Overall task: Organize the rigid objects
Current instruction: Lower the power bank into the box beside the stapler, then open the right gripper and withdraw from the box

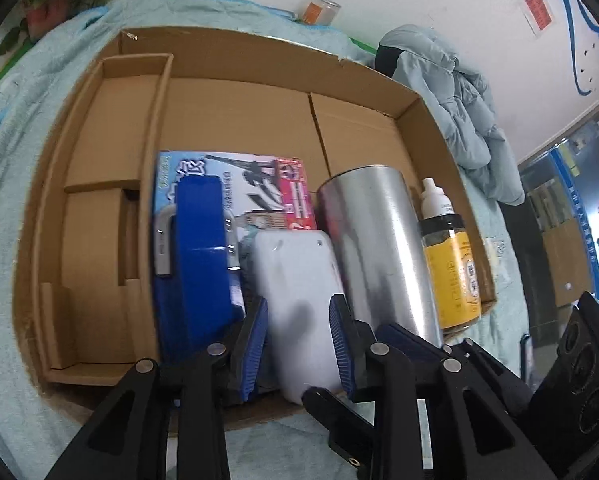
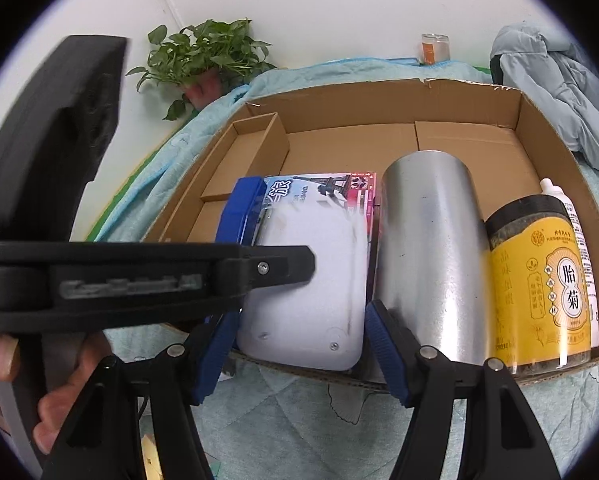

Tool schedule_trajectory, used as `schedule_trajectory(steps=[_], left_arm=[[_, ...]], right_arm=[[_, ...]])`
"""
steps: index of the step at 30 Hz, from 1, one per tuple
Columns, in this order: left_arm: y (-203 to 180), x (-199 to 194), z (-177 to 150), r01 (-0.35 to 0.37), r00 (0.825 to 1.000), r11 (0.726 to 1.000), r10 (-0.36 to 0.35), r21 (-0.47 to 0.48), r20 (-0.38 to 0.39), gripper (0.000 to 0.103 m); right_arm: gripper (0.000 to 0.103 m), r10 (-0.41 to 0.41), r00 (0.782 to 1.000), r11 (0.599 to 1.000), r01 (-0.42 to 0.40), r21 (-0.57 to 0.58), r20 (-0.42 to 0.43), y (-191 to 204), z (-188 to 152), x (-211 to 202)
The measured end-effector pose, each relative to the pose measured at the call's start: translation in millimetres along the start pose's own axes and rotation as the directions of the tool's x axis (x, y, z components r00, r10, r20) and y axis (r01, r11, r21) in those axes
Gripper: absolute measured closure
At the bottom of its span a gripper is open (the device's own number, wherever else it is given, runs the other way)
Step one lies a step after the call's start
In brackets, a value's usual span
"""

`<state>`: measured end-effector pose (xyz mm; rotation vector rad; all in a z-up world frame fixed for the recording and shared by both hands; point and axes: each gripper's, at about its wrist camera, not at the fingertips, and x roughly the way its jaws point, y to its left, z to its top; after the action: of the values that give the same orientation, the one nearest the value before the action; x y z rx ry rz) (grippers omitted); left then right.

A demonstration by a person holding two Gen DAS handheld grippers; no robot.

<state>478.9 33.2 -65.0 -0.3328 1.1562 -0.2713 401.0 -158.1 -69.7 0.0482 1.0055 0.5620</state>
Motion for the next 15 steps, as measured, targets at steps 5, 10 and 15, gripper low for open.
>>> schedule_trajectory(steps=[5, 10, 15], left_arm=[[-4.8, -9.5, -7.4, -0.014, 0.999, 0.999, 0.012, 0.036, 0.032, 0.07], [-8.1, -30.8, -26.1, -0.078, 0.988, 0.995, 0.068, 0.068, 0.138, 0.07], [-5.7, -69.0, -62.5, -0.158, 0.948, 0.983, 0.125, 0.091, 0.291, 0.028]], right_arm=[[0.039, 0.007, 1.0, 0.999, -0.006, -0.04, 0.017, 5.0, -13.1, -5.6], [0.06, -0.009, 1.0, 0.999, 0.009, -0.051, 0.01, 4.2, -19.6, -5.7], [0.031, -0.076, 0.987, 0.989, 0.092, -0.112, 0.139, 10.5, -34.8, -30.7]])
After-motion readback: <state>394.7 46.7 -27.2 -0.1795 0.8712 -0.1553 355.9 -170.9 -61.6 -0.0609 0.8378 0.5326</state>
